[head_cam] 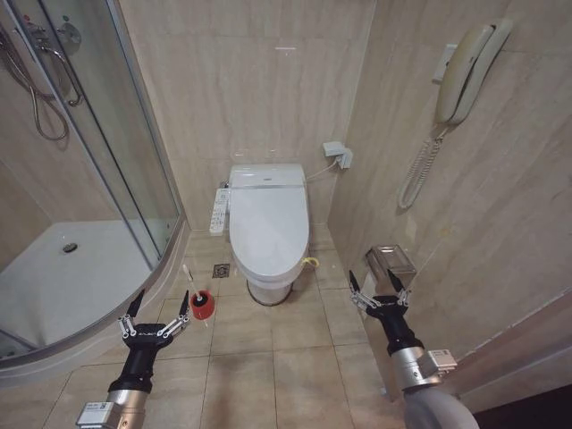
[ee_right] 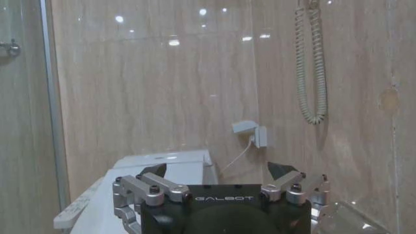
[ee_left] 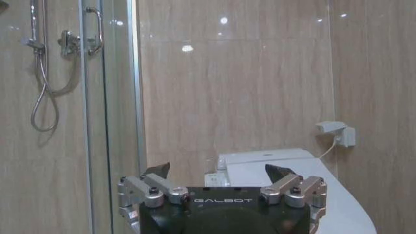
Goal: Open the toilet lid, clean the toilet bowl with a toilet brush, close the toilet lid, and flush.
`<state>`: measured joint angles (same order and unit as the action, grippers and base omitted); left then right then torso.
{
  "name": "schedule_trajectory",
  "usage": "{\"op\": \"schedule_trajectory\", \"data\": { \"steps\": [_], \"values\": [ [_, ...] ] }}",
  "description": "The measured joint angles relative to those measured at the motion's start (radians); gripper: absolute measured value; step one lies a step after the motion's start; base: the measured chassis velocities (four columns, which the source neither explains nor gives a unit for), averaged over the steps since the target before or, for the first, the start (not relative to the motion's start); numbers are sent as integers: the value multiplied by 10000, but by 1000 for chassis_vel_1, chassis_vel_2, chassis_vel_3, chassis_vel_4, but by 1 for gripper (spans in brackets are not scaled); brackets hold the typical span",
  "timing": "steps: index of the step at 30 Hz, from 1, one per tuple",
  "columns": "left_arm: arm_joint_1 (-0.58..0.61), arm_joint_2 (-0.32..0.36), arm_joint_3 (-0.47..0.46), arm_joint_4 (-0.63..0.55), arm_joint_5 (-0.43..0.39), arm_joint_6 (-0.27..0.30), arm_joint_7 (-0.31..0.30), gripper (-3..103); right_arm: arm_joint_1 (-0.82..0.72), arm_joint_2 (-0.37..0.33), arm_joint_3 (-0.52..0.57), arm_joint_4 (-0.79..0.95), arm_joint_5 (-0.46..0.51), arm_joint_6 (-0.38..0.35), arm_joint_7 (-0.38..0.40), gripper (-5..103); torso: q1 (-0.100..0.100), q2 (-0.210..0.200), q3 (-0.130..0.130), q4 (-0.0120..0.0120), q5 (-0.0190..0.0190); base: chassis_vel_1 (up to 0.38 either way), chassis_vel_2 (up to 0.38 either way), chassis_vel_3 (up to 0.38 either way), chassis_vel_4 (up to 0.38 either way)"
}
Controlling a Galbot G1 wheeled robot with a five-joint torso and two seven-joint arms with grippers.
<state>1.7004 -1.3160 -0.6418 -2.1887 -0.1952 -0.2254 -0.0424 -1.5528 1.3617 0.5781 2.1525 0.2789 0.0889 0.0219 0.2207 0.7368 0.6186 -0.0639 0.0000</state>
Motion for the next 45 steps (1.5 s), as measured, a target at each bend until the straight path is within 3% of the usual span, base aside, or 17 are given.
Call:
{"op": "schedule_trajectory", "data": {
  "steps": [31, 45],
  "values": [
    [0, 0, 0, 0, 0, 0, 0, 99, 142, -44, 23, -192, 136, 124, -348, 100, -1, 1, 0, 0, 0, 0, 0, 0, 0],
    [0, 0, 0, 1, 0, 0, 0, 99, 54, 28, -12, -236, -8, 271, -394, 100, 5, -2, 2, 3, 3, -156, 149, 148, -156]
  ]
}}
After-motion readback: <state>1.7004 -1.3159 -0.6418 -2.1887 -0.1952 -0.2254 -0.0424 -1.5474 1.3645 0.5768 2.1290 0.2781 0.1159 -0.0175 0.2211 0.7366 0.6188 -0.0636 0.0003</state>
